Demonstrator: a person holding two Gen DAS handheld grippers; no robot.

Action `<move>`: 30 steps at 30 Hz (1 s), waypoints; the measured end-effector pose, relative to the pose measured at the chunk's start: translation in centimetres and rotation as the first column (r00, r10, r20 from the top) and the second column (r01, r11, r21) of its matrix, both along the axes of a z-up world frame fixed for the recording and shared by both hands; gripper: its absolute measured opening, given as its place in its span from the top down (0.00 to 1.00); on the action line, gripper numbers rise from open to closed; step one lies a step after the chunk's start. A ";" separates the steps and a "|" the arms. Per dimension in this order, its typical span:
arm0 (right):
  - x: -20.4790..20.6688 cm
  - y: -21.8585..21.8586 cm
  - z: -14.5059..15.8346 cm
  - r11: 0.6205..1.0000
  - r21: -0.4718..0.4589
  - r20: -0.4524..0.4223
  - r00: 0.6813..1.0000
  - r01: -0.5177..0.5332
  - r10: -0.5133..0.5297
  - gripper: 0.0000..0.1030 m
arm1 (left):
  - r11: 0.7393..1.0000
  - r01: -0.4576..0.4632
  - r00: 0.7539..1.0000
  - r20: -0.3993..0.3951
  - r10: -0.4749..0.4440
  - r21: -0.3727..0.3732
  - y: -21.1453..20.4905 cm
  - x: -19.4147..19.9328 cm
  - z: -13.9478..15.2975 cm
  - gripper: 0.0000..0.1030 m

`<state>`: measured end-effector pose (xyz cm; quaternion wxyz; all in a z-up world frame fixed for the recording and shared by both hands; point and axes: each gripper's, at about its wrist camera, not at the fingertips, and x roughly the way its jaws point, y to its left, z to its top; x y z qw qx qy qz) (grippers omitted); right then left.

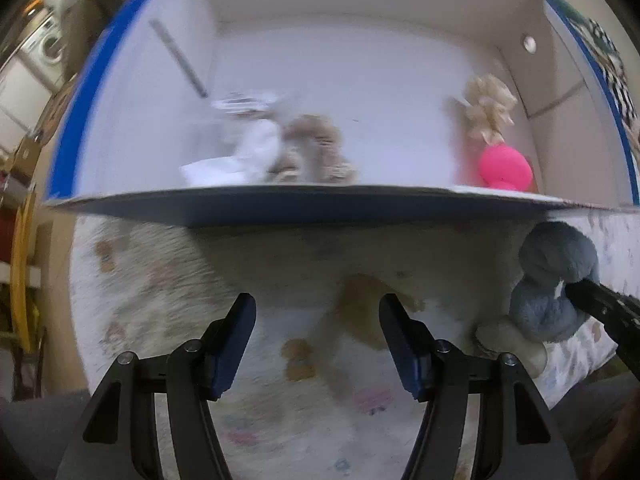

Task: Organize soft objects
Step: 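Grasp the blue plush toy with the right gripper, then carry the blue plush toy into the box and open the right gripper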

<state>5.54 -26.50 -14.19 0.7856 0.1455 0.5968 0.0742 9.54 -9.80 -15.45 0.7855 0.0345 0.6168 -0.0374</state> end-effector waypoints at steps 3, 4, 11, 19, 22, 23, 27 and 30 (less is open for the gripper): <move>0.1 -0.1 -0.4 1.000 0.001 -0.004 1.000 0.007 -0.007 0.90 | 0.999 0.042 0.999 -0.013 -0.042 0.008 -1.2 0.4 -0.8 0.41; 0.1 0.0 -0.4 1.000 0.000 -0.003 1.000 0.006 -0.006 0.90 | 0.999 0.052 0.998 -0.026 -0.052 0.014 -1.4 0.5 -1.3 0.41; 0.2 0.4 -0.3 1.000 -0.004 0.019 1.000 -0.001 0.001 0.90 | 0.999 0.024 0.996 -0.086 -0.026 -0.028 -0.5 1.6 -2.9 0.70; 0.1 0.9 0.2 1.000 0.006 0.032 0.999 -0.016 0.016 0.91 | 0.990 0.120 0.989 -0.081 -0.125 -0.070 -1.0 1.1 -2.0 0.94; 0.0 1.3 0.7 1.000 0.002 0.045 0.999 -0.031 0.031 0.91 | 0.992 0.100 0.993 -0.063 -0.104 -0.071 -0.1 1.2 -1.5 0.94; -0.1 1.6 0.9 0.999 0.003 0.051 0.998 -0.039 0.039 0.91 | 0.993 0.089 0.994 -0.057 -0.093 -0.072 0.5 1.2 -1.2 0.94; -0.4 2.3 1.6 0.998 0.005 0.075 0.995 -0.064 0.063 0.91 | 0.996 0.067 0.998 -0.010 -0.068 -0.050 2.6 1.2 -0.1 0.94; -0.6 2.9 2.1 0.996 0.009 0.092 0.992 -0.084 0.082 0.91 | 0.998 0.053 0.998 0.030 -0.053 -0.032 4.2 0.6 0.8 0.94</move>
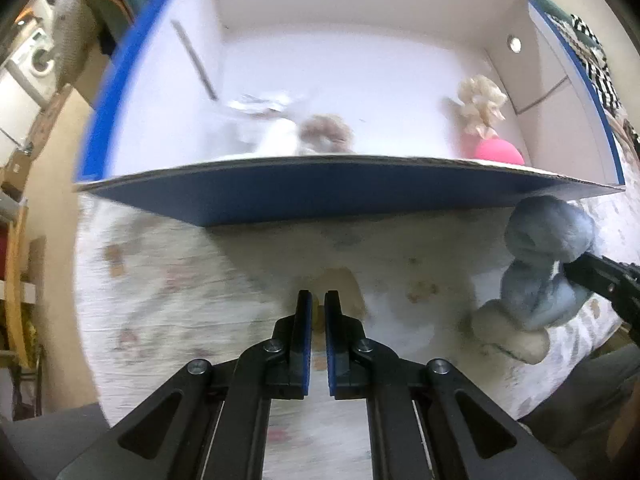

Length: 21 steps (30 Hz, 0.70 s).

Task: Organize soft objects
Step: 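Carry the blue plush toy into the box and open the right gripper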

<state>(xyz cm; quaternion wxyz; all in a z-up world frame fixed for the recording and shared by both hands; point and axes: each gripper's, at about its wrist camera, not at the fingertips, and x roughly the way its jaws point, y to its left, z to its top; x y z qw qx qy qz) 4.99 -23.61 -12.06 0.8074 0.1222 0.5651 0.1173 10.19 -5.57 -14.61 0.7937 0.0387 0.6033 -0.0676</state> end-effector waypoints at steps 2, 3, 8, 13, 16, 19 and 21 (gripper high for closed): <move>-0.1 0.4 0.3 1.000 0.001 0.011 1.000 -0.017 0.017 0.91 | 1.000 -0.012 0.999 0.029 0.012 0.015 1.3 -0.3 0.6 0.94; -0.1 0.8 0.4 1.000 0.002 0.015 1.000 -0.026 0.026 0.91 | 1.000 -0.020 0.999 0.043 0.019 0.021 1.7 -0.6 1.0 0.94; -0.3 2.1 1.4 0.998 0.004 0.052 0.997 -0.064 0.064 0.91 | 0.997 -0.067 0.989 0.137 0.061 0.036 4.6 -2.0 3.3 0.94; -0.8 3.7 2.9 0.992 0.038 0.119 0.986 -0.122 0.117 0.91 | 0.990 -0.135 0.969 0.211 0.125 0.034 5.9 -3.6 5.1 0.94; -1.2 4.8 4.1 0.986 0.043 0.182 0.972 -0.160 0.150 0.91 | 0.988 -0.151 0.953 0.268 0.142 0.013 5.0 -5.0 6.7 0.94; -1.6 4.7 5.6 0.983 0.066 0.251 0.956 -0.172 0.151 0.91 | 0.987 -0.159 0.937 0.316 0.149 0.005 4.2 -4.9 8.1 0.94; -1.9 4.3 6.7 0.982 0.085 0.300 0.944 -0.171 0.139 0.91 | 0.987 -0.159 0.932 0.329 0.151 -0.003 4.0 -5.2 8.8 0.94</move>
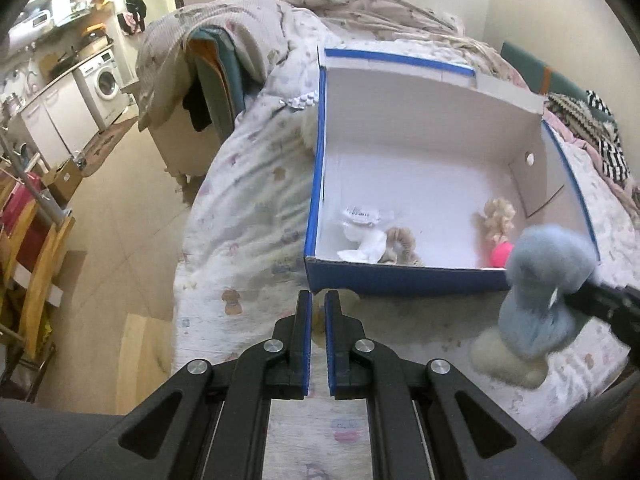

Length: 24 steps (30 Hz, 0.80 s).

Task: Organize soft objects
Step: 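Carry the blue plush toy into the box and open the right gripper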

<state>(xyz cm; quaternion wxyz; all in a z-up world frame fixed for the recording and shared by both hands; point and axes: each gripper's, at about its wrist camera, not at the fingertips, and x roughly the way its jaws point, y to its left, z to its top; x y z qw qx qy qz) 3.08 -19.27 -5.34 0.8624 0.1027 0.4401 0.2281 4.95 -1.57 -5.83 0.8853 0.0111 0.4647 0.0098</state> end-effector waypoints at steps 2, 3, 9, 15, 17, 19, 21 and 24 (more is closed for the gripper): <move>-0.4 -0.5 1.4 0.999 0.034 0.058 0.998 0.008 -0.009 0.90 | 1.000 -0.001 1.000 0.006 0.001 -0.011 -0.3 -0.3 0.7 0.94; -0.6 -0.8 2.1 0.999 0.053 0.090 0.996 0.010 -0.015 0.90 | 1.000 -0.003 1.000 0.010 0.003 -0.018 -0.3 -0.3 1.1 0.94; -1.7 -3.3 6.3 0.979 0.194 0.278 0.953 0.062 -0.116 0.90 | 0.999 -0.017 0.998 0.060 0.020 -0.048 -0.3 0.0 4.0 0.94; 0.0 -5.1 7.9 0.969 0.219 0.313 0.932 0.117 -0.183 0.90 | 0.998 -0.007 0.996 0.090 0.013 -0.064 -1.4 1.8 6.9 0.94; 0.7 -5.6 8.1 0.967 0.221 0.317 0.928 0.128 -0.195 0.90 | 0.999 0.003 0.994 0.108 0.003 -0.052 -1.9 2.5 7.7 0.94; 1.4 -6.3 8.1 0.967 0.212 0.317 0.925 0.145 -0.208 0.90 | 0.999 0.012 0.994 0.113 -0.006 -0.045 -2.4 3.2 8.1 0.94; 1.9 -7.2 7.8 0.964 0.209 0.308 0.925 0.162 -0.222 0.90 | 0.999 0.018 0.993 0.114 -0.014 -0.039 -2.8 4.0 8.2 0.94; 2.9 -7.8 7.5 0.963 0.198 0.300 0.924 0.182 -0.237 0.90 | 0.999 0.033 0.993 0.114 -0.030 -0.024 -3.6 5.2 8.1 0.94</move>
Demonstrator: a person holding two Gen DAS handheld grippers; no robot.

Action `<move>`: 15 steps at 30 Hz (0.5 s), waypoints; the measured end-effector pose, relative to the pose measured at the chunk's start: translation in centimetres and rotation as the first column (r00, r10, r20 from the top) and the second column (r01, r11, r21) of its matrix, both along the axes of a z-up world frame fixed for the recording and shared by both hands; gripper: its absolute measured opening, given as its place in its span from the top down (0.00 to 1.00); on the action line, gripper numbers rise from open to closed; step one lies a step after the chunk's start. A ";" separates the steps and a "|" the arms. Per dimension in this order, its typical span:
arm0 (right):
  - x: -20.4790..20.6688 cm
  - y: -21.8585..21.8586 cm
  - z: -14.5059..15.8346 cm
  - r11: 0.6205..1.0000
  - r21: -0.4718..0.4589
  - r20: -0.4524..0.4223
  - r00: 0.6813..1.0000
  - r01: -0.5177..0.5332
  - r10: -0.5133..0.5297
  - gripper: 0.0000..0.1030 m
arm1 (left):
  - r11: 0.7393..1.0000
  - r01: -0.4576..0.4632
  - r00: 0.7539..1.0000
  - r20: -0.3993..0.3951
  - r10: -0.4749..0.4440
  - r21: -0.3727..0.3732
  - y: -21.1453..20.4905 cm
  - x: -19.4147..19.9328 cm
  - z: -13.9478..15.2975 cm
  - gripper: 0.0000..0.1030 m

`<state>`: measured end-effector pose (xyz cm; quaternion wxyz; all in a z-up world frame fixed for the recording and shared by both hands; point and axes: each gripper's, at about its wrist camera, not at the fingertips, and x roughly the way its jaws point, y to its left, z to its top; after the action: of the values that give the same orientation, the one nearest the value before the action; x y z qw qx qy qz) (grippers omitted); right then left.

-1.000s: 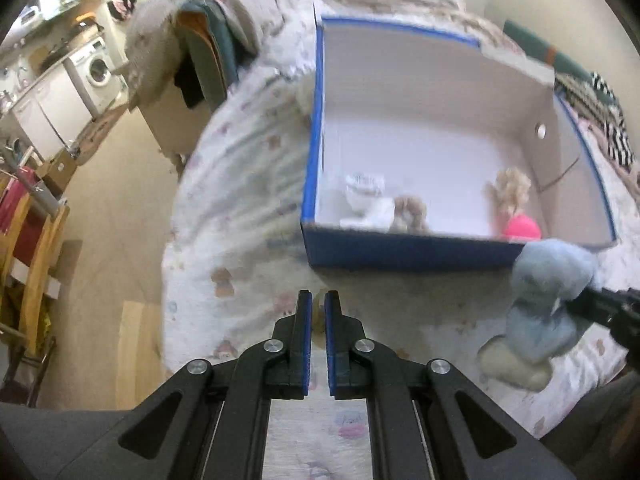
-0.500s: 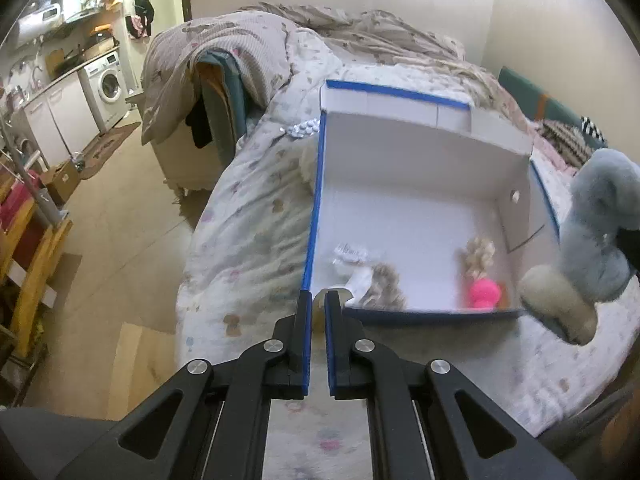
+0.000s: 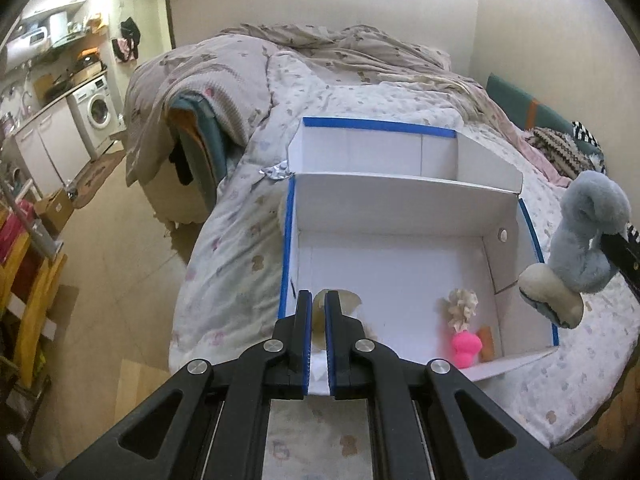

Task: Organize soft objects
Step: 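Carry the blue plush toy into the box and open the right gripper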

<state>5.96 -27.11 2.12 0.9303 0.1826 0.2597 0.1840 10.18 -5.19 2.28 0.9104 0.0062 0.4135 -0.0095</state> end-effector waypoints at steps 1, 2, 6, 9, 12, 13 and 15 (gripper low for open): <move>0.4 -0.2 -0.1 1.000 -0.005 -0.003 1.000 0.003 -0.003 0.90 | 1.000 0.005 1.000 0.001 -0.005 0.006 -0.2 0.3 -0.1 0.94; 0.9 -0.3 -0.2 1.000 -0.010 -0.007 1.000 0.005 -0.005 0.90 | 1.000 0.010 1.000 -0.001 -0.010 0.013 -0.5 0.8 -0.3 0.94; 2.5 -0.9 -0.6 1.000 -0.023 -0.024 1.000 0.013 -0.013 0.90 | 1.000 0.017 1.000 -0.018 -0.017 0.018 -1.0 2.3 -1.2 0.94; 3.7 -1.2 -1.2 1.000 -0.003 -0.049 0.999 0.010 -0.010 0.90 | 0.999 0.023 0.999 -0.029 -0.022 0.026 -1.3 3.3 -1.9 0.94; 4.4 -1.2 -1.6 1.000 0.011 -0.059 0.998 0.005 -0.004 0.90 | 0.999 0.026 0.999 -0.042 -0.025 0.033 -1.4 4.4 -2.8 0.94; 4.7 -1.1 -1.8 1.000 0.005 -0.063 0.998 0.003 -0.002 0.90 | 0.999 0.028 0.999 -0.046 -0.026 0.036 -1.5 4.7 -3.1 0.94; 5.1 -0.8 -2.1 1.000 -0.008 -0.076 0.997 0.000 -0.001 0.90 | 0.999 0.034 0.999 -0.041 -0.032 0.040 -1.6 5.0 -3.7 0.94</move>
<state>11.06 -27.94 0.05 0.9205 0.1858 0.2954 0.1758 15.16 -6.80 -1.42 0.9012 0.0313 0.4319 -0.0162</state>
